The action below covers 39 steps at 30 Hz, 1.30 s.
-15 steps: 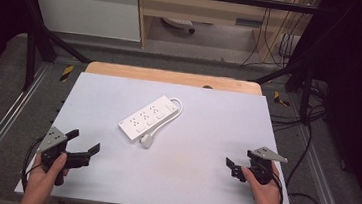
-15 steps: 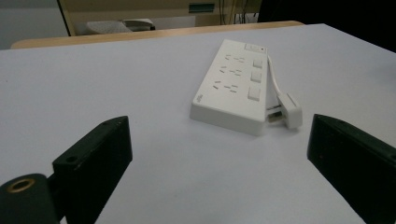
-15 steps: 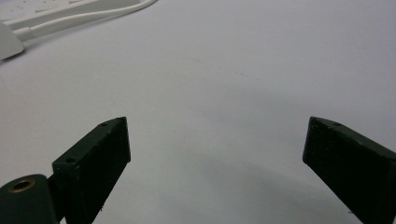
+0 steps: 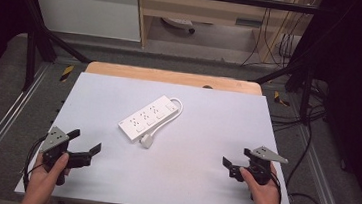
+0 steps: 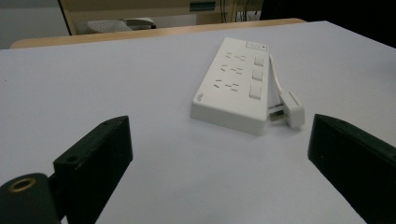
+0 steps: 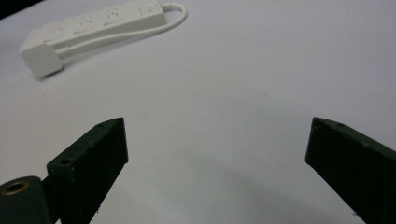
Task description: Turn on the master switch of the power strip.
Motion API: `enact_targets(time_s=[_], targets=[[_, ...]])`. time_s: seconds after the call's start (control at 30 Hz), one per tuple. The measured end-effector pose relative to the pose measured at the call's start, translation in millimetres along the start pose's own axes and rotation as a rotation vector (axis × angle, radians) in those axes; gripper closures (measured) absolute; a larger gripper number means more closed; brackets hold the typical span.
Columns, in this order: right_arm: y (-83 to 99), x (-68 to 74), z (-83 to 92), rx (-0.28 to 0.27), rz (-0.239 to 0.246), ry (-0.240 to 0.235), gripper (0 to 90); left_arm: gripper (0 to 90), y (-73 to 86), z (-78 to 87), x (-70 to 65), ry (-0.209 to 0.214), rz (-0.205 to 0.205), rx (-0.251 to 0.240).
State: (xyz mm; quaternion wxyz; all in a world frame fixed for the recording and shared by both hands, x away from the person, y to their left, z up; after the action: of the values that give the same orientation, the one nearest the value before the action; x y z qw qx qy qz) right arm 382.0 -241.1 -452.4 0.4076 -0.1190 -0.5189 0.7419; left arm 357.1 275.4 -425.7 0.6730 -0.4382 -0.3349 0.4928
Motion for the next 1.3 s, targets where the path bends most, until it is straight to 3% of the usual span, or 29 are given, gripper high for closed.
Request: enact_targets(time_s=[0.27,0.47,0.6,0.9,1.3], targets=[[-6.3,5.0,7.9,-0.052,0.001,0.006,5.0,6.3,2.2,-0.3,-0.2,0.003,-0.012,0.015],[-7.4,6.1,10.9,-0.076,-0.031,-0.014,2.9,6.2,4.3,-2.3,-1.3,0.009,-0.012,0.029],[-12.8,9.2,9.0,-0.076,-0.006,-0.025,3.6,6.5,5.1,-4.7,-5.8,0.019,-0.029,0.04],[-37.4,6.8,-19.0,-0.056,0.013,-0.025,5.5,6.4,6.2,-6.5,-5.9,0.026,-0.019,0.053],[-66.6,2.6,-60.5,-0.051,0.04,0.018,8.3,6.4,7.0,-6.7,-6.0,0.029,-0.021,0.059]])
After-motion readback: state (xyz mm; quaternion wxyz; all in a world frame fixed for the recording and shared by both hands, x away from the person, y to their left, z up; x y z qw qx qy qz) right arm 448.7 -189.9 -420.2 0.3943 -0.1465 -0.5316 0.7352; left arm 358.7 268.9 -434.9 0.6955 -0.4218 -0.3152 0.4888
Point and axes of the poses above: each handheld gripper's, and its own axes: z roughly backward along the jaws, y roughly out of its underside, x roughly to its left, the point moved 4 cm from there along -z, roughly forward along the jaws, and after that the axes turned 13 degrees about -y, right-handed, at the moved point
